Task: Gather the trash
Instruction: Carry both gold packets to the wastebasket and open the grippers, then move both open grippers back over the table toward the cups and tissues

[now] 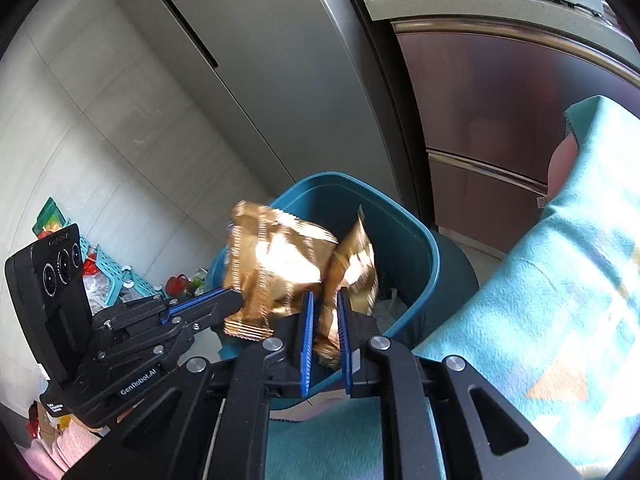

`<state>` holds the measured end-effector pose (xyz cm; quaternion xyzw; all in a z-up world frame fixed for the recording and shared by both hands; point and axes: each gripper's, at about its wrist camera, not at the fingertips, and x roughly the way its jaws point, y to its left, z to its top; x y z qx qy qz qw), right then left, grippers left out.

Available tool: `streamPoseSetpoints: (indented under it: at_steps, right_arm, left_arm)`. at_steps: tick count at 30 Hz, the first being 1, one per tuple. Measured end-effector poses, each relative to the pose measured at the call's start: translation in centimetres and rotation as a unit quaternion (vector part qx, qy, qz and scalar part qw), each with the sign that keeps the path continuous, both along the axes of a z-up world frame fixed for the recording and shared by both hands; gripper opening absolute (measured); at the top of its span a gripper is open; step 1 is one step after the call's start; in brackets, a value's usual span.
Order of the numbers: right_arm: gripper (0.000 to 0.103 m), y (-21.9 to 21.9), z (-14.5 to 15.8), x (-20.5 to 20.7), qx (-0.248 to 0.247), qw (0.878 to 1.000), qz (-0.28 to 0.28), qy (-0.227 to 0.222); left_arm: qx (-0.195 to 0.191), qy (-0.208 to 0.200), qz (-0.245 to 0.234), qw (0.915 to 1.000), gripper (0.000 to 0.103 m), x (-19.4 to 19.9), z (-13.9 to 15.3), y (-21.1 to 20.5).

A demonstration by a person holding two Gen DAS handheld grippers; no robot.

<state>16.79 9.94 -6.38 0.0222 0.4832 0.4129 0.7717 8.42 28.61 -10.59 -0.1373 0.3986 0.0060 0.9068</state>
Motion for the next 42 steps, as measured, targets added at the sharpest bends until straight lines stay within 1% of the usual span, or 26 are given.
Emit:
streamPoseSetpoints:
  at_steps: [7, 9, 10, 11, 12, 13, 15, 18, 20, 24, 25, 26, 28, 31, 36, 38, 42]
  right_arm:
    - [0.012, -0.6, -0.3, -0.1, 0.015, 1.000, -0.003, 0.003]
    - [0.015, -1.4, -0.2, -0.4, 0.024, 1.000, -0.003, 0.004]
    - [0.018, -1.9, 0.0, -0.6, 0.029, 1.000, -0.002, 0.003]
    - [0.022, -2.4, 0.1, -0.9, 0.033, 0.999, -0.004, 0.000]
    - [0.023, -3.0, 0.3, -1.3, 0.038, 0.999, -0.004, -0.002]
    - [0.024, -3.6, 0.5, -1.6, 0.042, 0.999, -0.005, -0.005]
    - [0.024, -4.4, 0.8, -2.3, 0.051, 0.999, -0.006, -0.006]
    - [0.025, -6.0, 1.4, -3.0, 0.062, 0.998, -0.012, -0.010]
    - [0.029, -7.0, 1.8, -3.5, 0.070, 0.997, -0.015, -0.014]
    - [0.030, -9.4, 2.8, -4.7, 0.086, 0.996, -0.024, -0.030]
    - [0.031, -10.2, 3.1, -5.0, 0.092, 0.995, -0.029, -0.034]
    - [0.036, -11.1, 3.3, -5.3, 0.098, 0.994, -0.035, -0.038]
    - [0.038, -12.7, 3.4, -5.5, 0.105, 0.992, -0.049, -0.047]
    - [0.038, -15.6, 3.6, -6.3, 0.113, 0.989, -0.076, -0.052]
    - [0.038, -20.9, 3.9, -7.5, 0.107, 0.982, -0.136, -0.072]
    - [0.038, -23.3, 4.0, -8.0, 0.099, 0.978, -0.165, -0.084]
    - [0.038, -28.2, 4.0, -9.3, 0.097, 0.966, -0.220, -0.092]
  left_arm:
    - [-0.002, 0.014, 0.003, 0.9999, 0.006, 1.2, -1.2, -0.4]
    - [0.004, 0.012, 0.003, 0.9999, 0.007, 1.1, -1.3, -0.6]
    - [0.006, 0.011, 0.003, 0.9999, 0.007, 1.2, -1.2, -0.8]
    - [0.008, 0.009, 0.003, 0.9999, 0.009, 1.2, -1.1, -0.8]
    - [0.011, 0.008, 0.003, 0.9999, 0.012, 1.2, -1.0, -0.9]
    - [0.017, 0.006, 0.004, 0.9998, 0.013, 1.2, -0.9, -1.0]
    - [0.020, 0.007, 0.006, 0.9997, 0.021, 1.4, -0.8, -1.2]
    - [0.017, 0.005, 0.007, 0.9998, 0.021, 1.5, -0.6, -1.3]
    - [0.015, 0.002, 0.005, 0.9999, 0.021, 1.5, -0.4, -1.5]
    - [0.019, -0.014, -0.008, 0.9997, 0.023, 0.9, 0.6, -2.5]
    - [0.022, -0.019, -0.012, 0.9995, 0.024, 0.7, 0.9, -3.0]
    - [0.025, -0.025, -0.018, 0.9992, 0.025, 0.5, 1.3, -3.5]
    - [0.031, -0.040, -0.033, 0.9982, 0.027, 0.1, 2.2, -4.6]
    - [0.039, -0.061, -0.062, 0.9955, 0.028, -0.4, 3.4, -6.7]
    - [0.037, -0.088, -0.117, 0.9886, 0.031, -0.8, 5.2, -10.8]
    - [0.035, -0.094, -0.139, 0.9851, 0.031, -0.6, 5.5, -12.7]
    - [0.028, -0.098, -0.181, 0.9781, 0.031, 0.2, 5.9, -16.8]
